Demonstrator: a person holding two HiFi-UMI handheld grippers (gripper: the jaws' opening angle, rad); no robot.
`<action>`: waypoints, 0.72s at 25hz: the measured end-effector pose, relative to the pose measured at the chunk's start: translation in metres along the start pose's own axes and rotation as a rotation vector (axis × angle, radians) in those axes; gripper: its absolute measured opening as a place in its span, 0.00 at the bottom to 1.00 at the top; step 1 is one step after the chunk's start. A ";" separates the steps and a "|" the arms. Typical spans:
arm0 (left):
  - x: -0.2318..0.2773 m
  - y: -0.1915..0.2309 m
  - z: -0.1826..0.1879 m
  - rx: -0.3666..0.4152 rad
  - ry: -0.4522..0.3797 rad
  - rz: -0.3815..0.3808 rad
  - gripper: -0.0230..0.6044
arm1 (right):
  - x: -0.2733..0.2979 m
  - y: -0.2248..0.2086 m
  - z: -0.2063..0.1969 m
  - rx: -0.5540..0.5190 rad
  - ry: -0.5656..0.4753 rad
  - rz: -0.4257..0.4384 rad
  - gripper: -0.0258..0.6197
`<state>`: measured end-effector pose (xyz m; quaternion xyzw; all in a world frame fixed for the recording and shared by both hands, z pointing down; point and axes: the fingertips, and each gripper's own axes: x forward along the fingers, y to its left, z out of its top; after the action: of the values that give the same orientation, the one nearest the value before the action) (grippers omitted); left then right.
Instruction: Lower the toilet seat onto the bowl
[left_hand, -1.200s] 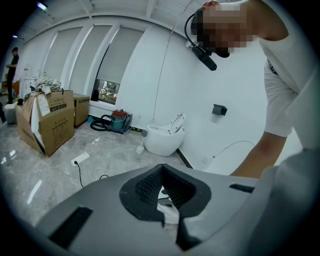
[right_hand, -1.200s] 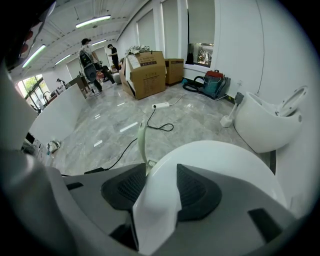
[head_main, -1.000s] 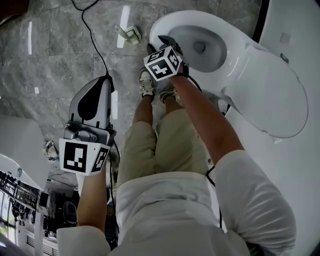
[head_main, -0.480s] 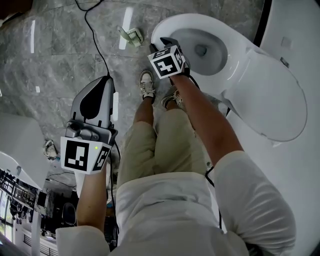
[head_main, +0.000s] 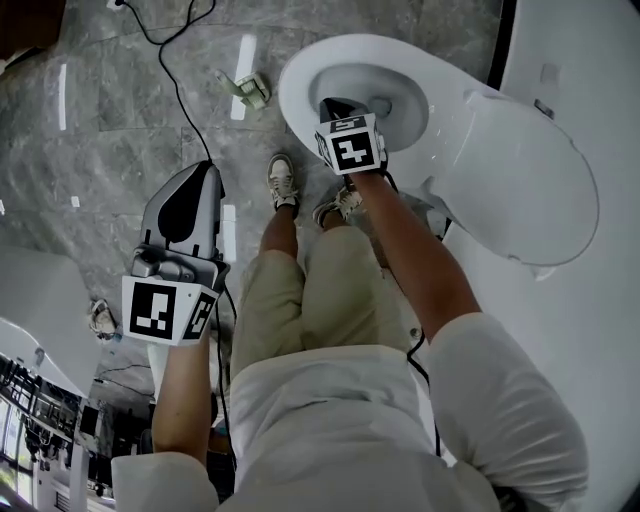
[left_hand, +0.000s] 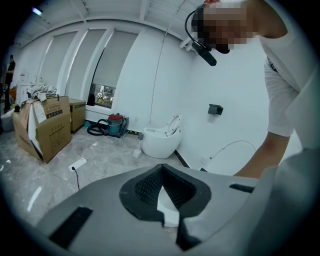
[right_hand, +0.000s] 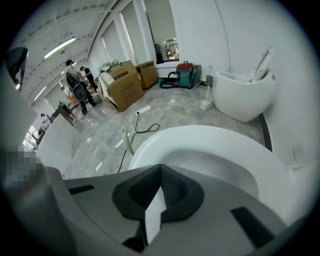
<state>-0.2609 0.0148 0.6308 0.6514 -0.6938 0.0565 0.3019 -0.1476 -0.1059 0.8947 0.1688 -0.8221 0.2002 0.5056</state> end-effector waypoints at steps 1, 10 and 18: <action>0.001 -0.008 0.003 0.005 -0.005 -0.012 0.05 | -0.012 -0.010 -0.005 0.043 -0.005 -0.004 0.04; 0.011 -0.081 0.020 0.069 -0.046 -0.117 0.05 | -0.122 -0.078 -0.052 0.269 -0.092 -0.075 0.04; 0.000 -0.150 0.055 0.146 -0.088 -0.208 0.05 | -0.224 -0.102 -0.072 0.385 -0.196 -0.121 0.04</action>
<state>-0.1398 -0.0334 0.5389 0.7420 -0.6290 0.0464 0.2272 0.0528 -0.1411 0.7391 0.3297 -0.8023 0.3053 0.3930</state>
